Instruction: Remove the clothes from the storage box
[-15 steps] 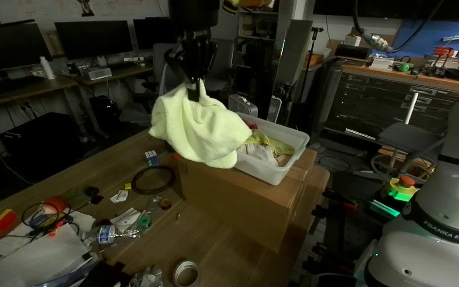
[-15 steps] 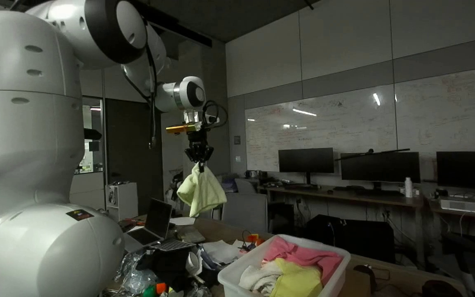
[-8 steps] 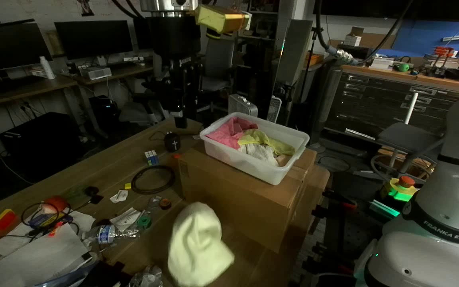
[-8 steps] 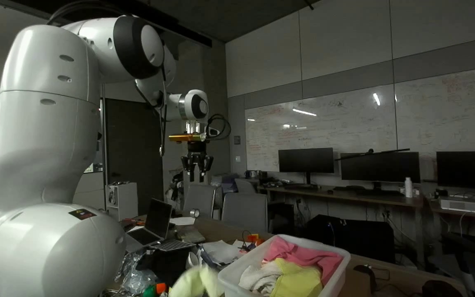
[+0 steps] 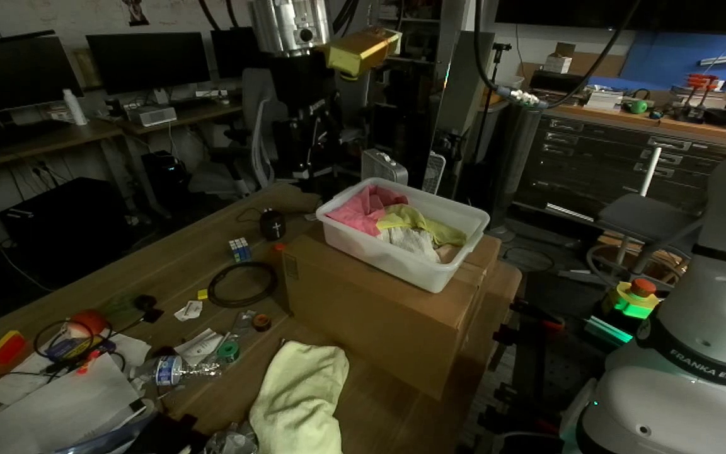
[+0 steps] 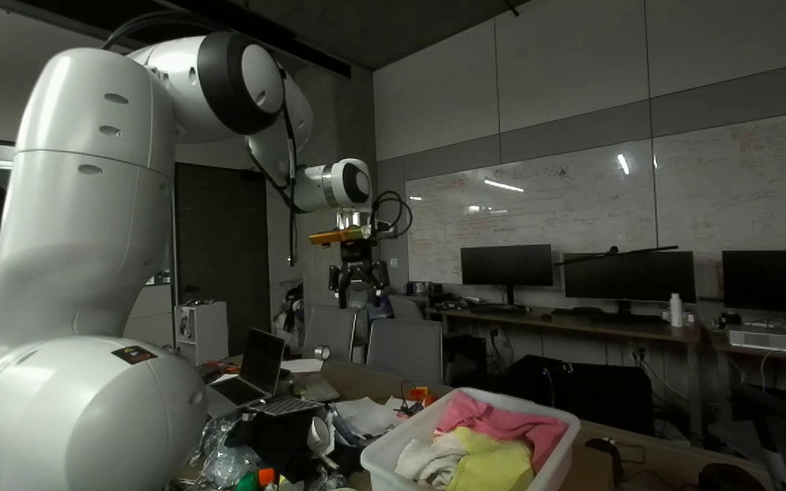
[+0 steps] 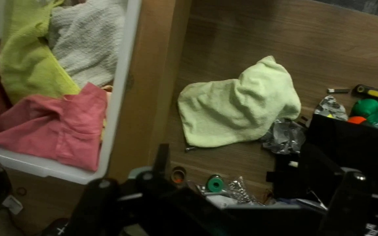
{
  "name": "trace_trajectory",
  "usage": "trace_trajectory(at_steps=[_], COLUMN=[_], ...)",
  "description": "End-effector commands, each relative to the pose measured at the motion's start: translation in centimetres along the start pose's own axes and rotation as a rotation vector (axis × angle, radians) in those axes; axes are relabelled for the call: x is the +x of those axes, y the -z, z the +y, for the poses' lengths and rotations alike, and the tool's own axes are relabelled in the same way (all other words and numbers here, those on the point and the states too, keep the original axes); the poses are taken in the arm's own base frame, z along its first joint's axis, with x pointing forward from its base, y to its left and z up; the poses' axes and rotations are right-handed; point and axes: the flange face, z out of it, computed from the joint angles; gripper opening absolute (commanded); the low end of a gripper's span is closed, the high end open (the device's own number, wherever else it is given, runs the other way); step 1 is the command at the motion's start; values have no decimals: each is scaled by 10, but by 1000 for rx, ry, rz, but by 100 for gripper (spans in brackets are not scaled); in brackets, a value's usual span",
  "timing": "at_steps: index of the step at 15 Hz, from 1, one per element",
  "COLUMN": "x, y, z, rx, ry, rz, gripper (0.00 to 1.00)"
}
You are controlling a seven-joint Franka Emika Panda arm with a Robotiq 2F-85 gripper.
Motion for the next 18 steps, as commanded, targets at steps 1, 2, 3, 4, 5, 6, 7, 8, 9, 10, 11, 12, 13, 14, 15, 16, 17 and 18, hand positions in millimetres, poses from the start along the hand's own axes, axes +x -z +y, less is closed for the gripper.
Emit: trace_trajectory(at_steps=[1, 2, 3, 4, 5, 6, 7, 8, 9, 10, 11, 12, 13, 14, 15, 16, 17, 18], x=[5, 7, 7, 8, 8, 8, 9, 10, 12, 13, 16, 18, 21, 23, 25, 27, 28, 31], y=[-24, -33, -41, -50, -58, -67, -75, -82, -89, -95, -100, -105, -111, -117, -122, -129, -136, -144], z=[59, 75, 89, 102, 114, 125, 134, 143, 151, 158, 164, 169, 175, 181, 186, 191, 196, 201], rx=[-17, -20, -21, -20, -19, -19, -16, -10, -12, -12, -13, -12, -12, -10, -6, -8, -5, -3], ry=[-33, -53, -57, -58, -63, -53, -44, -27, -2, 13, 37, 57, 75, 92, 102, 108, 114, 102], rz=[-12, -13, -12, -10, -7, -1, 5, 16, 27, 40, 58, 74, 91, 103, 113, 119, 126, 124], gripper=[100, 100, 100, 100, 100, 100, 100, 100, 100, 100, 100, 100, 100, 100, 100, 100, 100, 100])
